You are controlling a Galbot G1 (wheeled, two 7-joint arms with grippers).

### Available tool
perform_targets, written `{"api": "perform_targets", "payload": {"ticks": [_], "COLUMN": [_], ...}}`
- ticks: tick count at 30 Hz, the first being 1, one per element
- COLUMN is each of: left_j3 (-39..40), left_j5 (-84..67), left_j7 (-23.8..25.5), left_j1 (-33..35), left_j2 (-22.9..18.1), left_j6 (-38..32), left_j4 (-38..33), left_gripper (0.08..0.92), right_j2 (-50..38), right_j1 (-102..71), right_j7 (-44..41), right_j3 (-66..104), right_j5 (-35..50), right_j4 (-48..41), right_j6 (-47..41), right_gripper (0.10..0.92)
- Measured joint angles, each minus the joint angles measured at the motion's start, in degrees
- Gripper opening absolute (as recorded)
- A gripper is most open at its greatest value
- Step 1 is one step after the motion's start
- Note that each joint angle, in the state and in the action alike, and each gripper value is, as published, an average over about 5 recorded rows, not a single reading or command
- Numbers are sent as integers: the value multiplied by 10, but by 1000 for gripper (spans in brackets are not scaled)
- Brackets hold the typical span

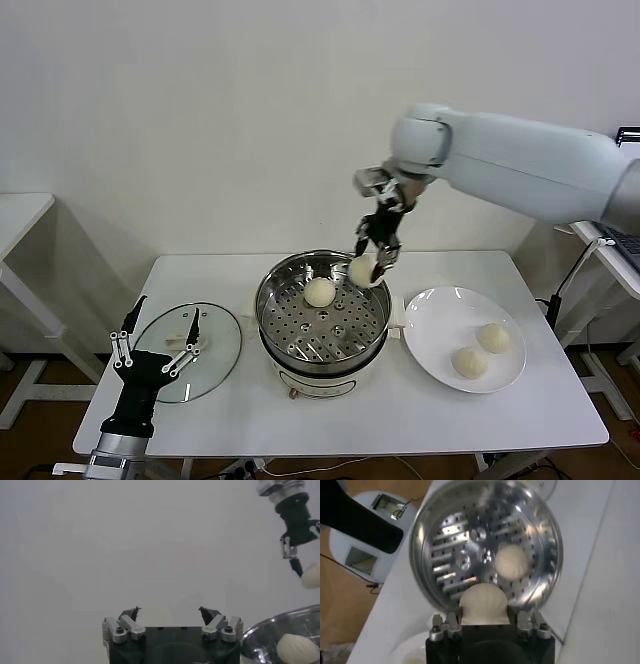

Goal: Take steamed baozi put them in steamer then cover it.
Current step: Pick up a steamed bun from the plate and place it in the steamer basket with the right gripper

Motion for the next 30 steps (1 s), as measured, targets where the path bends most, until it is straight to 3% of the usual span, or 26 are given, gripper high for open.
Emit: {"api": "perform_targets", "payload": {"ticks": [30], "left_j3": [5], "left_j5": [2], "left_j7": [-1], "left_j1": [-3], "left_j2": [-5], "left_j6": [-6], "left_j4": [6], "left_gripper": [823], "right_j2": [132], "right_j1": [-83], "right_j7": [90], "right_j3": [-26], "right_j5": [5], "right_j4": [-21], "right_j6": [-36], "right_gripper": [628]}}
